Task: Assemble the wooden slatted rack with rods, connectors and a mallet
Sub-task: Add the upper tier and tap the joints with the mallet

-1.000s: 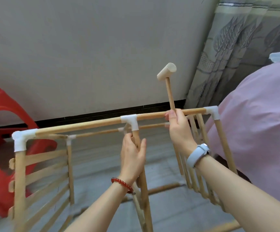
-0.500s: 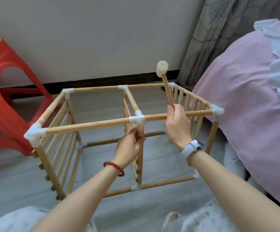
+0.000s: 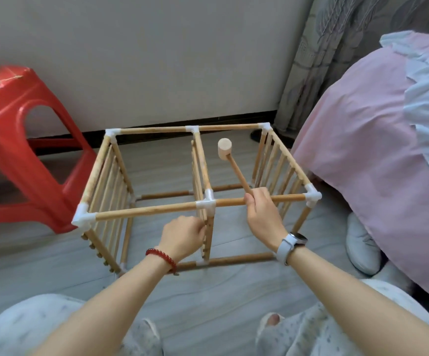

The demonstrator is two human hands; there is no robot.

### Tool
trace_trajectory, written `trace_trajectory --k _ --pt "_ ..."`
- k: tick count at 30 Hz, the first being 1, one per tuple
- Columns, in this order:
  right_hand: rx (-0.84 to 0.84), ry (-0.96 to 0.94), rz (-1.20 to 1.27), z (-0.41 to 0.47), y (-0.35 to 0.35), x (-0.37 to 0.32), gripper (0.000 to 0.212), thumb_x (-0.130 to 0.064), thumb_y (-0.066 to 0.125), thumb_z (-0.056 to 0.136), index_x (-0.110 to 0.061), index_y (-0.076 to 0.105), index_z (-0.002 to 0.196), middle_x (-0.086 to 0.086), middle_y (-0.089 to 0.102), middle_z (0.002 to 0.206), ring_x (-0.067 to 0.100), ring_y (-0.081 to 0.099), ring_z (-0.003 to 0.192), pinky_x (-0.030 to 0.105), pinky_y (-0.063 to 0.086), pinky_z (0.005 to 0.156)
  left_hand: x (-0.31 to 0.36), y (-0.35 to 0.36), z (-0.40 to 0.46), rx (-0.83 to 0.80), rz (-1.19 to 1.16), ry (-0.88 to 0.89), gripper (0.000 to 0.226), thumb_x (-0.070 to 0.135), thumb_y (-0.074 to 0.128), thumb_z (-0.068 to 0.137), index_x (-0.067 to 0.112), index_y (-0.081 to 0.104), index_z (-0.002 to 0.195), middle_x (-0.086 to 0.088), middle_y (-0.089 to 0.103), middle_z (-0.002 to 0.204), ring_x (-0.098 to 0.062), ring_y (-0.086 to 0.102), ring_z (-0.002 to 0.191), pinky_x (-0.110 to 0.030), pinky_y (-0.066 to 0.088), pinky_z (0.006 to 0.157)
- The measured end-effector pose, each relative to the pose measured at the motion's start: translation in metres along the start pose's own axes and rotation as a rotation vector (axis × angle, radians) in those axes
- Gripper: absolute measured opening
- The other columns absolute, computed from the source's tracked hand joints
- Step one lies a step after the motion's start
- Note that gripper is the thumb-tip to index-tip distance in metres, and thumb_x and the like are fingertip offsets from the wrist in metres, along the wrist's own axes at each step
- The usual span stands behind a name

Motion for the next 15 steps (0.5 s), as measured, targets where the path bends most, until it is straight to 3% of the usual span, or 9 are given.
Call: trace_trajectory --k 2,5,6,8,10,11,15 --pt "0.069 -0.104 0.039 -0.004 -0.009 -0.020 0.021 -0.024 0.034 0.101 -0.015 0.048 0.089 -0.005 0.048 0.071 0.016 0.050 0.061 0.031 0.038 0.055 -0.004 -0.032 -0.004 0.146 0.052 0.075 0.027 0.033 0.045 0.097 0.022 0.057 0.074 0.010 0.053 0.066 -0.012 0.053 0.067 -0.023 0.037 0.053" --pt "0.243 -0.233 0.103 -0.021 -0.016 -0.045 0.024 -0.027 0.033 0.101 -0.012 0.051 0.093 -0.011 0.042 0.055 0.010 0.044 0.045 0.020 0.035 0.044 -0.015 -0.061 -0.006 0.273 0.064 0.119 0.019 0.034 0.048 0.096 0.021 0.060 0.103 0.006 0.057 0.092 -0.012 0.051 0.085 -0.025 0.043 0.069" --pt "0.238 -0.215 0.111 -0.033 -0.015 -0.050 0.024 -0.028 0.032 0.101 -0.013 0.050 0.095 -0.011 0.042 0.054 0.010 0.044 0.045 0.018 0.034 0.043 -0.021 -0.062 -0.005 0.222 0.089 0.090 0.025 0.035 0.047 0.096 0.022 0.057 0.115 0.004 0.056 0.106 -0.014 0.051 0.096 -0.027 0.043 0.078" --pt "0.050 -0.066 0.021 -0.055 -0.007 -0.055 0.023 -0.029 0.030 0.102 -0.014 0.047 0.097 -0.006 0.048 0.060 0.010 0.051 0.054 0.027 0.038 0.051 -0.033 -0.062 -0.002 0.045 0.125 -0.016 0.033 0.037 0.042 0.097 0.024 0.050 0.127 0.003 0.052 0.119 -0.019 0.049 0.113 -0.037 0.040 0.092" --pt "-0.119 0.030 -0.222 -0.066 -0.005 -0.054 0.026 -0.031 0.028 0.102 -0.015 0.049 0.101 -0.001 0.056 0.074 0.023 0.059 0.074 0.034 0.038 0.061 -0.040 -0.060 0.002 -0.094 0.109 -0.107 0.029 0.034 0.037 0.098 0.025 0.054 0.119 0.005 0.055 0.105 -0.020 0.054 0.109 -0.041 0.038 0.094" --pt "-0.104 0.020 -0.251 -0.064 -0.010 -0.057 0.026 -0.031 0.028 0.102 -0.017 0.049 0.101 -0.002 0.056 0.075 0.023 0.058 0.075 0.034 0.037 0.060 -0.043 -0.059 0.006 -0.112 0.105 -0.114 0.029 0.033 0.035 0.099 0.025 0.057 0.116 0.007 0.055 0.098 -0.019 0.056 0.102 -0.039 0.039 0.091" --pt "0.306 -0.232 0.110 -0.056 -0.038 -0.093 0.029 -0.035 0.032 0.100 -0.015 0.050 0.091 -0.007 0.046 0.054 0.011 0.045 0.045 0.029 0.037 0.045 -0.050 -0.063 0.015 -0.072 0.103 -0.097 0.032 0.032 0.034 0.102 0.029 0.059 0.122 0.008 0.060 0.089 -0.014 0.054 0.079 -0.029 0.041 0.069"
Point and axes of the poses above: each hand's wrist, its own z-axis towards the middle knuckle, its own y-axis out of the palm, x = y × z, the point moved 1 cm from there along z, towards the middle knuckle
